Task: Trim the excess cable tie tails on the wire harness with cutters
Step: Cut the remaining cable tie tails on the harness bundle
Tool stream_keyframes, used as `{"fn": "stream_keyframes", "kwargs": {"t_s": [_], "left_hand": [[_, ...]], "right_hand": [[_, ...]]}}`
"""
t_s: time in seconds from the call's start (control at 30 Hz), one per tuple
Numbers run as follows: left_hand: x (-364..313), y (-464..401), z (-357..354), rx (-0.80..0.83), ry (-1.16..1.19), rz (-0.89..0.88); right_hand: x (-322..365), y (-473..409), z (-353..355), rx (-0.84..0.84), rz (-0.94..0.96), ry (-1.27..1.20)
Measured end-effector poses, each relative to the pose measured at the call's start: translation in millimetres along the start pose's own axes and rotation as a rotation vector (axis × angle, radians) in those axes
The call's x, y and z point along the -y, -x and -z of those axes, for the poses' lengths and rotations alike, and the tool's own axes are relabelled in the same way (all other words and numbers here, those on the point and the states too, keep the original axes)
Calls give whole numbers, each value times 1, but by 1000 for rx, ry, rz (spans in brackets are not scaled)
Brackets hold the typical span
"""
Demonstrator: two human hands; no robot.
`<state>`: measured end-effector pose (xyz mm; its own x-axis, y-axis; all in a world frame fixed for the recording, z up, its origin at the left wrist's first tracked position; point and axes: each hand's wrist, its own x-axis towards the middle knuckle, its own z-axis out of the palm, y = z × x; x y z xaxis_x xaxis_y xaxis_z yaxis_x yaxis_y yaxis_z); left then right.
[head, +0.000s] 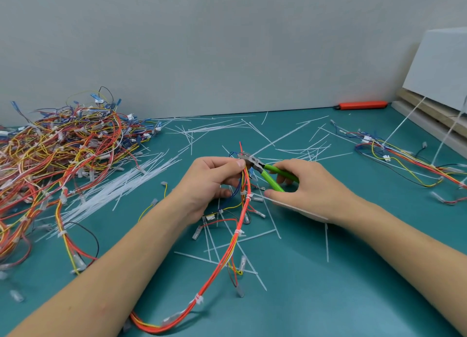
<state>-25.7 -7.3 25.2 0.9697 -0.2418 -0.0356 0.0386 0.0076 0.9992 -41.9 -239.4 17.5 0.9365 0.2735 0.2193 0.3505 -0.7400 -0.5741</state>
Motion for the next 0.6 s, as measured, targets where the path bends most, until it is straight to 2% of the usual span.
{"fn": "stream_keyframes", "kwargs": {"t_s": [0.2, 0.47, 0.6], "left_hand": [[1, 0, 1, 13, -6, -3], [0, 0, -1, 47, 7, -26], [1, 1, 0, 26, -11, -19]], "right_hand": [[-1, 1, 2, 23, 49, 3], [-8, -1, 2, -18, -16, 13], [-4, 1, 1, -6, 48, 50]]}}
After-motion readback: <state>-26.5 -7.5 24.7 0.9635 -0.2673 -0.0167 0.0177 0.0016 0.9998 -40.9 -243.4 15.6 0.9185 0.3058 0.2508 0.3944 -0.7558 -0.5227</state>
